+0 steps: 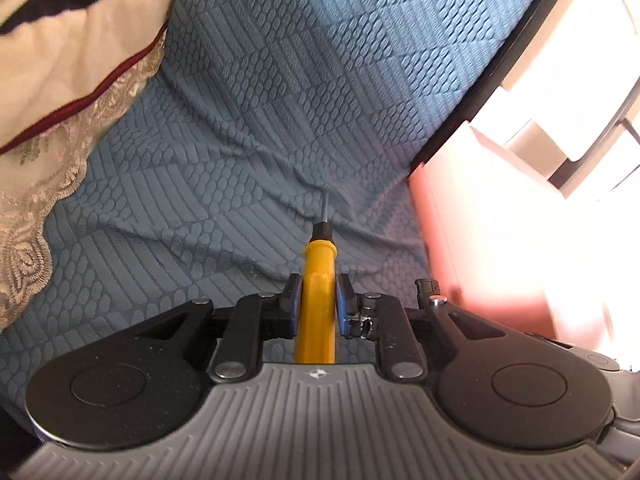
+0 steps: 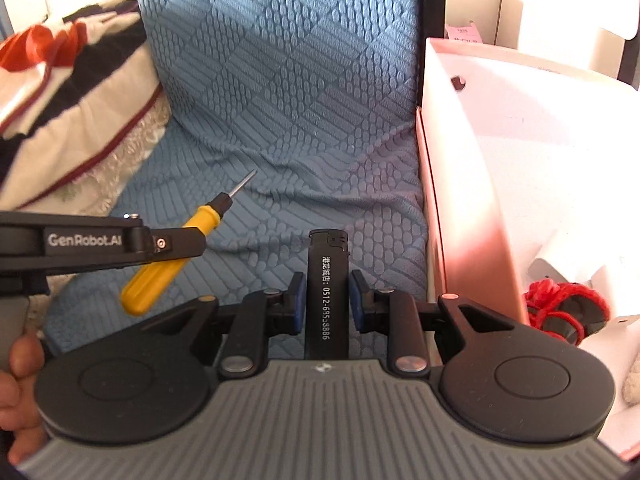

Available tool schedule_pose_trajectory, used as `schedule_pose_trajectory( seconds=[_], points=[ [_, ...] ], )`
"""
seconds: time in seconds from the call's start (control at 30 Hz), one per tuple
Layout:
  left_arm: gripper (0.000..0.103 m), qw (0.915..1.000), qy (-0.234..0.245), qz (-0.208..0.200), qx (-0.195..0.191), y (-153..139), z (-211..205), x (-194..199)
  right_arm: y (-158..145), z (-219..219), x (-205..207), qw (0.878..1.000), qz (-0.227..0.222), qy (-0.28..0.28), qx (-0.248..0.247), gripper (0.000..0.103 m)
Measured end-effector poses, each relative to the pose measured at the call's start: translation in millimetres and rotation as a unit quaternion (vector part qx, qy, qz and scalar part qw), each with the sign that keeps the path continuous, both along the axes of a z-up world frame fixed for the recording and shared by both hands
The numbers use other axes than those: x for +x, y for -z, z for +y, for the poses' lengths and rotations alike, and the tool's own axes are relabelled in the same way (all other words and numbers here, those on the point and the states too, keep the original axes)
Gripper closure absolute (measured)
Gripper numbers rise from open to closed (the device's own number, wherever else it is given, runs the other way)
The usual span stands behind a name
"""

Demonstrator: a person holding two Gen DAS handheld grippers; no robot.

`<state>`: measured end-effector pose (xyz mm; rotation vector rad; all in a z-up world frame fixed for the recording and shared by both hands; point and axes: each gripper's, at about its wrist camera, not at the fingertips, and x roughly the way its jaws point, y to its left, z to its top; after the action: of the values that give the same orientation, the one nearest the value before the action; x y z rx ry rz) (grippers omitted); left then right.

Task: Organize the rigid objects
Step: 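Carry the screwdriver and USB stick over the pink-rimmed box with both grippers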

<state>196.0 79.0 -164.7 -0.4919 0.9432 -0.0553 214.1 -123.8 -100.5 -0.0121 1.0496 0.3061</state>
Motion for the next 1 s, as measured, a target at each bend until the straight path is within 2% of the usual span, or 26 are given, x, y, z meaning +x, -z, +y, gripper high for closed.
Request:
schedule_pose_trajectory(
  seconds=[0.4,0.8,1.0],
  points=[
    [0.082,0.9995,0.019,-0.015,0.019,-23.3,-7.2,-29.4,-21.4,-7.4,-14.5,1.0,0.018,-0.001,0.016,0.077],
    [0.082,0.9991,0.018,-0.037,0.012,-50.2,-22.1,-61.2,-46.6,-17.0,-35.4,1.0,0.008,0.004,0.026,0.077],
    [0.082,0.9987,0.015,-0.048,-0.004,-63.0,-32.6,-63.5,-66.7,-35.0,-35.3,0.999,-0.007,0.013,0.04,0.077]
  ],
)
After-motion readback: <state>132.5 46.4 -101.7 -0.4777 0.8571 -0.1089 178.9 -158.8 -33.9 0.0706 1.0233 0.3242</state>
